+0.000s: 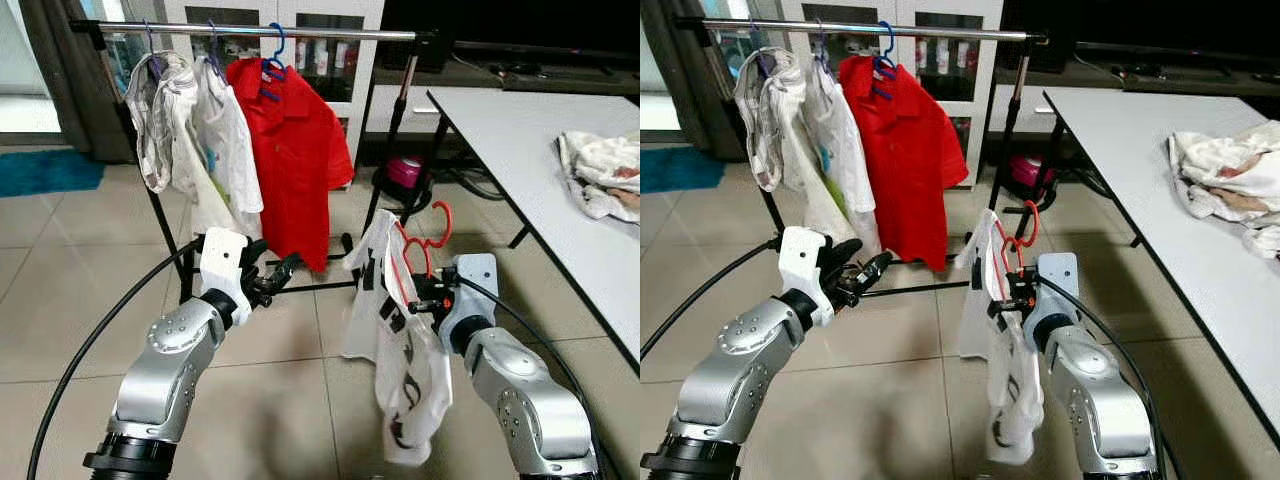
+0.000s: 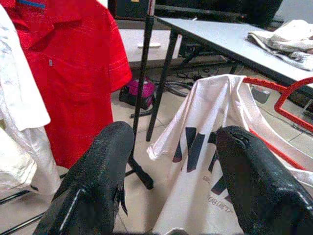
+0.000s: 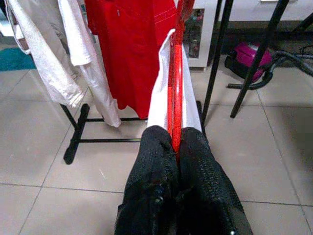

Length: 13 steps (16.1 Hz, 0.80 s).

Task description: Hang hanger

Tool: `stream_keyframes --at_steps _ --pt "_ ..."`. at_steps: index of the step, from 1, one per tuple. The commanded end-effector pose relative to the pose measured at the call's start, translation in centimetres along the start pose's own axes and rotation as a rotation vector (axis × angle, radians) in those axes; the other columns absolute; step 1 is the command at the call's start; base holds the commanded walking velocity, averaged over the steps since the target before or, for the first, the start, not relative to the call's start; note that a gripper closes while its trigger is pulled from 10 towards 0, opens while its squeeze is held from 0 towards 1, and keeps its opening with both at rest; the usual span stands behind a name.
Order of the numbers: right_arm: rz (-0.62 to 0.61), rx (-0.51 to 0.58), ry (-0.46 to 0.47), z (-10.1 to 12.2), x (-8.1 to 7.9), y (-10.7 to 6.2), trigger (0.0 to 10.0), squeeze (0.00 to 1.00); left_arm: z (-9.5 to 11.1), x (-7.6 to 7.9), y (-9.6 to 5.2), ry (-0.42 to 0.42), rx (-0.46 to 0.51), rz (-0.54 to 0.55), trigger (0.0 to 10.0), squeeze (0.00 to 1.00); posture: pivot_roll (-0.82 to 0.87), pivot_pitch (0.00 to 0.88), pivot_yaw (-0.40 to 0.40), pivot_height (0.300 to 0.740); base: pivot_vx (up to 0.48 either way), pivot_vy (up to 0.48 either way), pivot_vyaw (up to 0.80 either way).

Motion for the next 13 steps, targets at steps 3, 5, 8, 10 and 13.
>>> stream_keyframes --at_steps 3,5,8,10,13 --pt "-0.010 0.055 -0.020 1.5 0.6 0.3 10.0 0.00 0.3 -0.3 0.3 0.010 -0.008 0.009 10.0 0.00 -0.17 0.000 -0.044 0.740 0.000 0.000 0.00" --pt "0.011 0.074 -0.026 2.1 0.9 0.4 10.0 0.00 0.6 -0.6 0.3 0.008 0.006 0.012 10.0 0.00 -0.17 0.000 -0.044 0.740 0.000 0.000 0.00" --pt "0.152 0.164 0.013 4.0 -0.3 0.2 0.0 0.00 2.5 0.2 0.2 -0.025 0.087 -0.101 10.0 1.00 -0.17 0.000 -0.045 0.740 0.000 0.000 0.00" --pt "0.240 0.226 -0.036 5.6 -1.4 0.2 0.0 0.00 3.9 0.8 1.0 0.025 0.103 -0.154 10.0 1.00 -0.18 0.000 -0.031 0.740 0.000 0.000 0.00" --pt "0.296 0.262 -0.082 6.7 -2.0 0.1 0.0 0.00 4.7 1.6 2.1 0.058 0.117 -0.214 10.0 1.00 -0.18 0.000 -0.045 0.740 0.000 0.000 0.00"
Point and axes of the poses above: a point about 5 cm out from each wrist's last joint towards the gripper, its own y axis pointing out of the wrist towards the gripper, its own z axis along the axis of the wrist's last joint, x = y × z, the point moved 2 cm from there along y, pointing out of the wrist towards the gripper, and after that the axes turned 9 degrees about -y, right-handed, at the moved point
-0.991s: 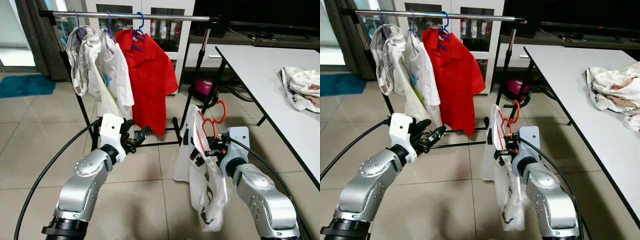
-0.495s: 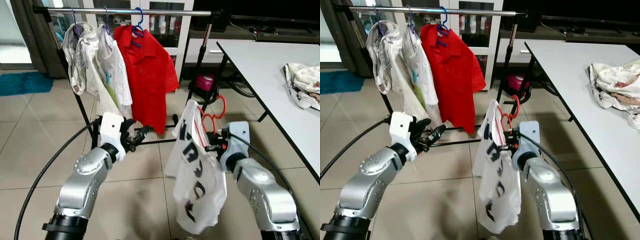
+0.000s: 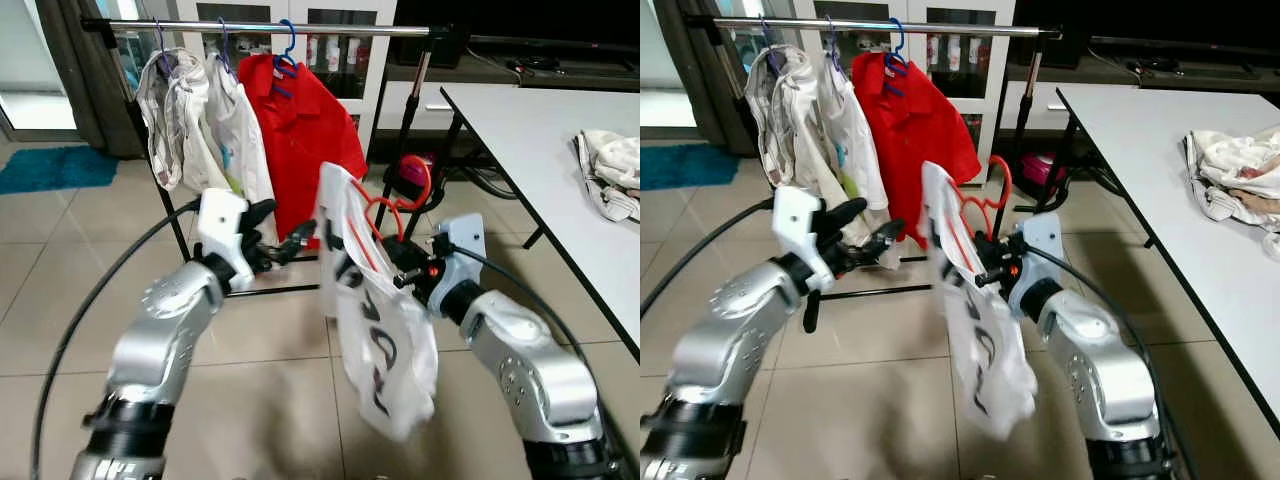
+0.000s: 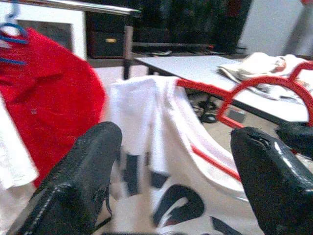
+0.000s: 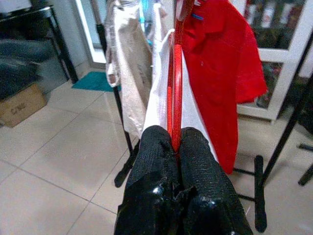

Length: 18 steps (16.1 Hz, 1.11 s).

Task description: Hang hanger

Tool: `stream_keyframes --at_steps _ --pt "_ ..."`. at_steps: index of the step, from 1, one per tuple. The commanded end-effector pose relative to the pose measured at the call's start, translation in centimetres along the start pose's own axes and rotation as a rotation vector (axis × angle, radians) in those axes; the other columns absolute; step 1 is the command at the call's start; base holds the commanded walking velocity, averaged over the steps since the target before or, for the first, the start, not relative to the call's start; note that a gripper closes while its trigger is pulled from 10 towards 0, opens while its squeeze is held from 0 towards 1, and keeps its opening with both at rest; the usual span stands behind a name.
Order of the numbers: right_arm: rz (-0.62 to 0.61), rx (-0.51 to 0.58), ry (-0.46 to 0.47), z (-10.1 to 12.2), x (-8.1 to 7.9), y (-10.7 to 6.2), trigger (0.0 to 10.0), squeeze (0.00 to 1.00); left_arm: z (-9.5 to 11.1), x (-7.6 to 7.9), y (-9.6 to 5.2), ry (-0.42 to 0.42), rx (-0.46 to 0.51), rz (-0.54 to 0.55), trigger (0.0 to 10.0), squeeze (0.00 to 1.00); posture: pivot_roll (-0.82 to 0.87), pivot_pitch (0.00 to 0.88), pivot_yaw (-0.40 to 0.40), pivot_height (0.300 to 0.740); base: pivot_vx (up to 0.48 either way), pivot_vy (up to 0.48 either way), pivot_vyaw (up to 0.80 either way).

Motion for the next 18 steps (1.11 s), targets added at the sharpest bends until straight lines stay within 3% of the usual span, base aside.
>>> stream_keyframes --at_steps 1,3,4,5,8,10,13,14,15,18 --pt "0.020 0.062 -0.018 1.5 -0.1 0.0 0.0 0.00 0.5 0.5 0.7 0.035 0.009 -0.032 10.0 1.00 -0.18 0.000 -0.049 0.740 0.000 0.000 0.00" --pt "0.047 0.087 -0.034 2.4 -0.4 0.4 0.0 0.00 1.1 0.4 1.3 0.047 0.029 -0.036 10.0 1.00 -0.19 0.000 -0.052 0.740 0.000 0.000 0.00" --pt "0.058 0.102 -0.042 2.7 -0.6 0.5 0.0 0.00 0.8 0.2 1.5 0.060 0.019 -0.033 10.0 0.05 -0.18 0.000 -0.054 0.740 0.000 0.000 0.00" --pt "0.063 0.108 -0.045 2.8 -0.7 0.5 0.0 0.00 0.6 0.1 1.6 0.071 0.012 -0.029 10.0 0.00 -0.17 0.000 -0.060 0.740 0.000 0.000 0.00" --pt "0.075 0.127 -0.039 3.1 -0.9 0.6 0.0 0.00 0.8 -0.8 1.7 0.082 0.023 0.019 10.0 0.00 -0.16 0.000 -0.062 0.740 0.000 0.000 0.00" --pt "0.097 0.141 -0.047 3.4 -1.3 0.6 0.0 0.00 1.3 -2.2 2.0 0.138 0.048 0.078 10.0 0.00 -0.16 0.000 -0.046 0.740 0.000 0.000 0.00" --pt "0.142 0.150 -0.064 3.6 -2.1 0.4 0.0 0.00 1.7 -2.9 3.1 0.145 0.052 0.066 10.0 0.00 -0.18 0.000 -0.026 0.740 0.000 0.000 0.00" --pt "0.144 0.153 -0.064 3.6 -2.2 0.3 0.0 0.00 1.9 -2.8 3.6 0.146 0.056 0.059 0.9 0.00 -0.18 0.000 -0.022 0.740 0.000 0.000 0.00" --pt "0.145 0.155 -0.065 3.6 -2.3 0.1 0.0 0.00 2.0 -2.8 3.8 0.148 0.058 0.055 0.0 0.00 -0.18 0.000 -0.022 0.740 0.000 0.000 0.00" --pt "0.149 0.160 -0.064 3.6 -2.4 -0.1 0.0 0.00 2.1 -3.5 4.3 0.173 0.045 0.061 0.0 0.00 -0.18 0.000 -0.011 0.740 0.000 0.000 0.00"
Point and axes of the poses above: a point about 5 cm out from each wrist's last joint towards the gripper, its own y axis pointing out of the wrist towards the gripper, its own z axis along the axis of the wrist's last joint, x = y × z, the point moved 2 cm from there along y, pointing out of the wrist towards the gripper, and after that the axes turned 9 degrees about -y, right-handed, at the moved point
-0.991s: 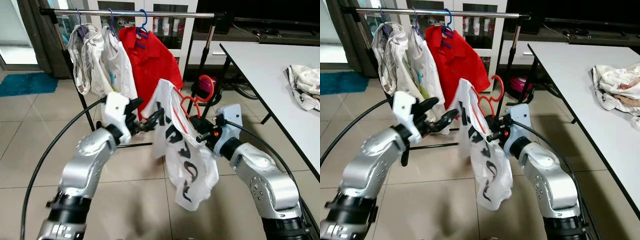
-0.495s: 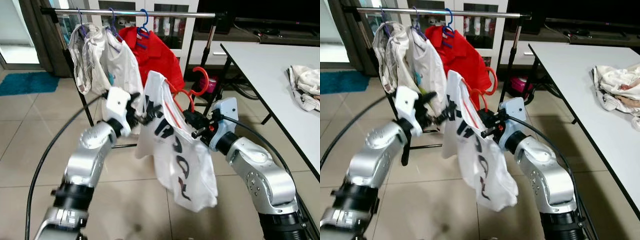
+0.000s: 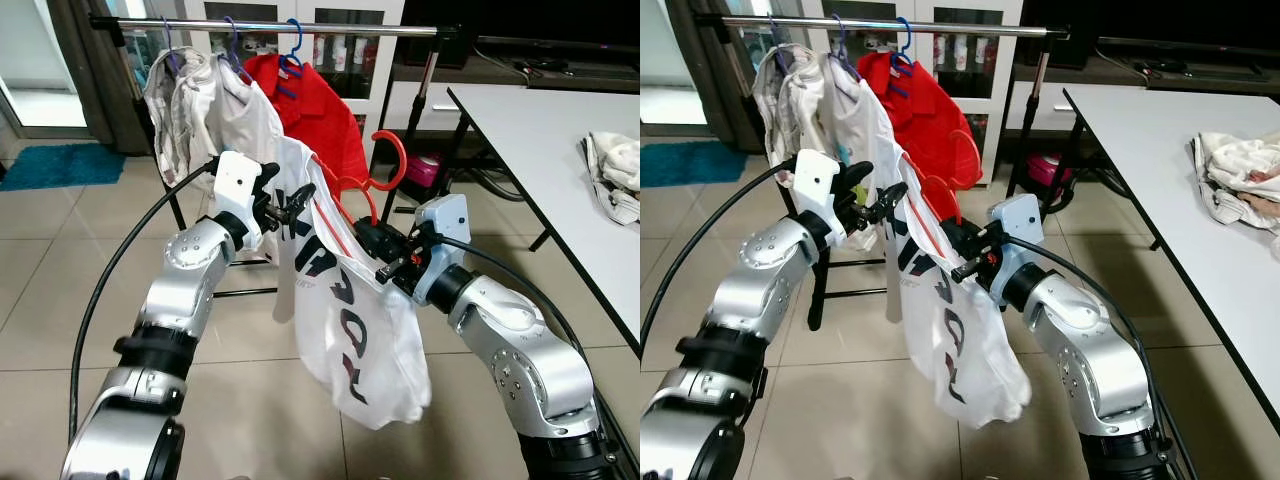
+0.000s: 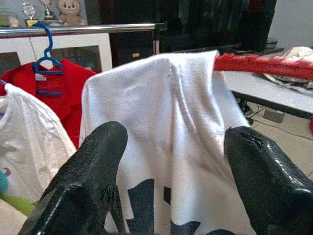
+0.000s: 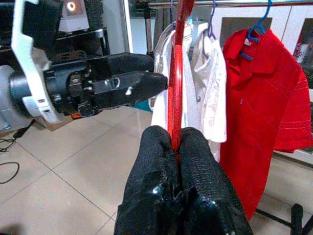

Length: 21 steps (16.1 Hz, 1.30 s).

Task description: Hang hanger

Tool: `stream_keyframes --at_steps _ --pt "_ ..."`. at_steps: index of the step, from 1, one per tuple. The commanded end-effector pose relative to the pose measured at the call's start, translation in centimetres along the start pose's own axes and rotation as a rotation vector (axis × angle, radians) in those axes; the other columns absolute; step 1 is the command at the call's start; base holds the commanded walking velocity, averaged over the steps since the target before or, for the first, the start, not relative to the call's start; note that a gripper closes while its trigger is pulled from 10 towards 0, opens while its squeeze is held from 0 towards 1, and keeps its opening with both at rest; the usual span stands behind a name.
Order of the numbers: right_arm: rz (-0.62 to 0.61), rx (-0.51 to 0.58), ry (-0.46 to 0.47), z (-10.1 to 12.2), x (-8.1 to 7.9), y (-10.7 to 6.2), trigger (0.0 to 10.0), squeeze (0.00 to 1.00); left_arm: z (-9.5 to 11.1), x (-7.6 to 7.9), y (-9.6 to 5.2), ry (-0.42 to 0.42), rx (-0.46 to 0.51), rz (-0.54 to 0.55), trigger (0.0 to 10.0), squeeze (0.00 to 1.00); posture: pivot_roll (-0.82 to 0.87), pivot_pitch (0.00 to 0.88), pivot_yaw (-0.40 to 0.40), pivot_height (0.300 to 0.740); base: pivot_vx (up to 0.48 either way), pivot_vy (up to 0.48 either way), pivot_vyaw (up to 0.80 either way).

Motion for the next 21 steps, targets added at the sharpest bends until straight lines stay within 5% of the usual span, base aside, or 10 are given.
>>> stream_keyframes --at_steps 1,16,21 --pt "0.005 0.038 -0.014 0.8 0.0 -0.4 0.0 0.00 0.6 -0.1 0.3 0.025 0.010 -0.012 0.0 0.00 -0.18 0.000 -0.009 0.740 0.000 0.000 0.00" --pt "0.009 0.034 0.000 0.3 -0.2 -0.8 0.0 0.00 0.0 -1.0 0.5 -0.019 0.033 -0.010 0.0 0.00 -0.17 0.000 -0.033 0.740 0.000 0.000 0.00" --pt "0.019 -0.073 -0.049 -1.4 0.2 -1.3 0.0 0.00 5.0 -3.5 -0.3 -0.054 0.234 0.058 0.0 0.00 -0.17 0.000 -0.037 0.740 0.000 0.000 0.00"
Point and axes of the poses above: a point about 5 cm out from each wrist's last joint towards the gripper, its own y axis pointing out of the wrist towards the gripper, its own z axis along the axis of the wrist's last joint, x = y × z, the point moved 2 cm from there along y, pointing out of the wrist towards the gripper, and after that the axes turned 9 degrees about -y, right-handed, at the moved point
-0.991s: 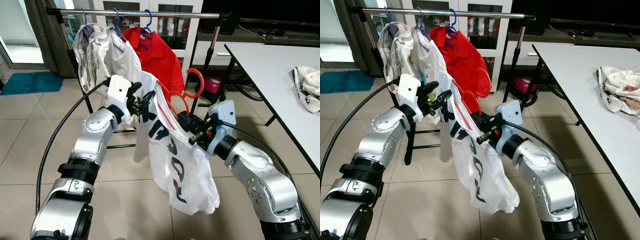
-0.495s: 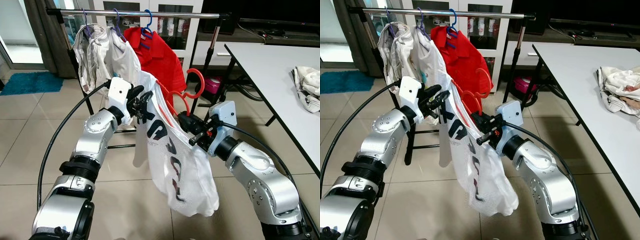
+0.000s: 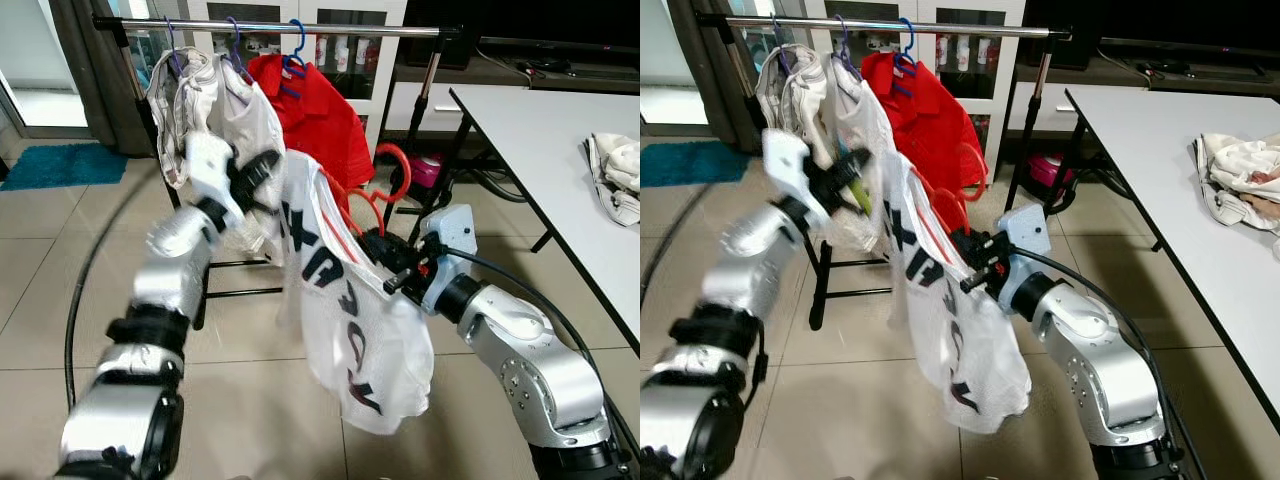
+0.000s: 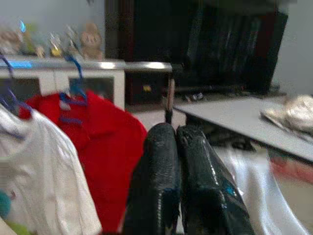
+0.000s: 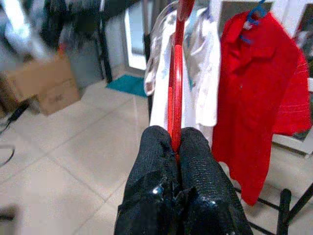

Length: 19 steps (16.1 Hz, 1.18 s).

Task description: Hang hanger

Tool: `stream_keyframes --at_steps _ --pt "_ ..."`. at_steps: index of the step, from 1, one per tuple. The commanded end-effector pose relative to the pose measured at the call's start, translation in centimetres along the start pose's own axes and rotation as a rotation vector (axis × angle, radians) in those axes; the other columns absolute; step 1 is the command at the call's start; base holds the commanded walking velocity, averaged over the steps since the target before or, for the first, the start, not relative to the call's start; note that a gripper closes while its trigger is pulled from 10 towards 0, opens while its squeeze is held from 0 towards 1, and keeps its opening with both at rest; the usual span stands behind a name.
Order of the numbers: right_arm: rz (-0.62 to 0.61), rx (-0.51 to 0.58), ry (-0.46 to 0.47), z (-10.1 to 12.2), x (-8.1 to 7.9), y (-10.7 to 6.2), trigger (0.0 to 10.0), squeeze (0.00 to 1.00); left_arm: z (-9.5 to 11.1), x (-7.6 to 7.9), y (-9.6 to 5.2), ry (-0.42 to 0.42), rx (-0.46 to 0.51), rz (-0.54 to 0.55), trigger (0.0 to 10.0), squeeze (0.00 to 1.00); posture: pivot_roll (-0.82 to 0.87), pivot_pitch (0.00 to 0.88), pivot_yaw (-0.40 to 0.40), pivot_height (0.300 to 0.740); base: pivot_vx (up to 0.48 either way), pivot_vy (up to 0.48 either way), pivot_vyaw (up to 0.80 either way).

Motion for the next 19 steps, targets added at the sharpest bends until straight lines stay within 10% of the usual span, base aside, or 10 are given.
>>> stream_keyframes --at_steps 1,4,6,7,8,9,10,13,19 --pt "0.040 -0.006 -0.032 0.0 -0.3 -0.4 0.0 0.00 2.7 -1.2 0.3 0.036 0.074 0.047 0.0 0.00 -0.17 0.000 -0.039 0.740 0.000 0.000 0.00" --pt "0.082 0.010 -0.042 0.3 -0.5 -0.8 0.0 0.00 3.1 -2.9 -0.1 0.074 0.014 0.104 0.0 0.00 -0.17 0.000 -0.035 0.740 0.000 0.000 0.00" --pt "0.070 0.019 -0.044 0.5 -0.2 -0.6 0.0 0.00 0.8 -0.9 -0.1 0.039 -0.092 -0.034 0.0 0.00 -0.17 0.000 -0.035 0.740 0.000 0.000 0.00" --pt "0.058 0.023 -0.044 0.5 -0.2 -0.5 0.0 0.00 -0.4 0.1 -0.2 0.020 -0.127 -0.084 3.9 0.00 -0.17 0.000 -0.035 0.740 0.000 0.000 0.00" --pt "0.018 0.029 -0.036 0.6 0.0 -0.2 0.0 0.00 -1.4 1.9 -0.4 -0.056 -0.106 -0.177 10.0 0.00 -0.17 0.000 -0.028 0.740 0.000 0.000 0.00" --pt "0.008 0.032 -0.035 0.6 0.1 -0.1 0.0 0.00 -1.4 2.3 -0.4 -0.082 -0.087 -0.202 10.0 0.00 -0.17 0.000 -0.028 0.740 0.000 0.000 0.00" --pt "-0.015 0.037 -0.031 0.7 0.2 0.0 0.0 0.00 -1.3 2.8 -0.5 -0.140 -0.052 -0.240 10.0 1.00 -0.17 0.000 -0.028 0.740 0.000 0.000 0.00" --pt "-0.073 0.073 -0.022 1.6 0.5 0.7 0.0 0.00 -2.3 3.8 -2.1 -0.266 -0.045 -0.366 10.0 1.00 -0.17 0.000 -0.032 0.740 0.000 0.000 0.00" --pt "-0.077 0.092 -0.022 2.4 0.2 1.0 0.0 0.00 -3.2 3.4 -2.4 -0.173 -0.093 -0.344 10.0 1.00 -0.17 0.000 -0.022 0.740 0.000 0.000 0.00"
Point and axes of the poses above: a point about 5 cm out from each wrist's last joint towards the gripper, its own y axis pointing out of the wrist towards the gripper, its own z axis along the axis of the wrist's last joint, x = y × z, the point moved 2 cm from there along y, pointing out of the wrist towards the gripper, and after that the axes turned 9 degrees about -y, right-handed, at the moved point
